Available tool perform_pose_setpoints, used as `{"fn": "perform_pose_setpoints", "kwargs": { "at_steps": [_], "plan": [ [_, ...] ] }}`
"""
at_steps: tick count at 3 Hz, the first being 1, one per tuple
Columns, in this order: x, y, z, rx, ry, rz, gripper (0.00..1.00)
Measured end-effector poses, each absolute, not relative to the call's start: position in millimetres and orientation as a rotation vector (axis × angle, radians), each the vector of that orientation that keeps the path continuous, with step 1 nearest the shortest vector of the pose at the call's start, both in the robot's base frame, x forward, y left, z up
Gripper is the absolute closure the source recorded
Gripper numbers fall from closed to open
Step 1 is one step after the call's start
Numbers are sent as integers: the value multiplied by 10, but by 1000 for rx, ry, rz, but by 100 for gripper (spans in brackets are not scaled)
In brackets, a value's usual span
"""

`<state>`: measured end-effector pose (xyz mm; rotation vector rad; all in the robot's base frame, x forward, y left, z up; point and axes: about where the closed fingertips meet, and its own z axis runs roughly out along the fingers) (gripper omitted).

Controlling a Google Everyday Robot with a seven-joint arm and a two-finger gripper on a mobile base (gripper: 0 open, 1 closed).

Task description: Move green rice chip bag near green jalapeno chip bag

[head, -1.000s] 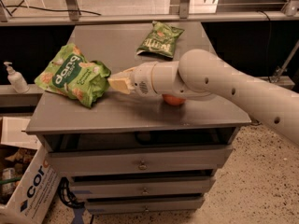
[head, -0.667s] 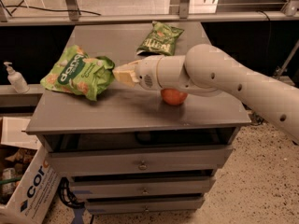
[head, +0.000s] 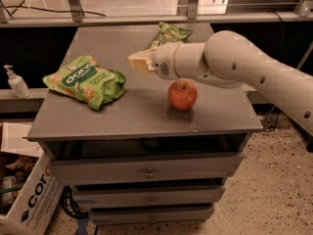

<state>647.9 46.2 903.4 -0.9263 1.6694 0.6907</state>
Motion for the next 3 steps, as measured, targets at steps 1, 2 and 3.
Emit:
{"fn": "perform_pose_setpoints", "kwargs": {
  "at_steps": [1,2,3],
  "plan": [
    [6543,325,9132,-931,1680,663,82],
    [6426,383,9143,-979,1696,666,59],
    [6197,552,9066,-1030,1706,686,36]
  ]
}}
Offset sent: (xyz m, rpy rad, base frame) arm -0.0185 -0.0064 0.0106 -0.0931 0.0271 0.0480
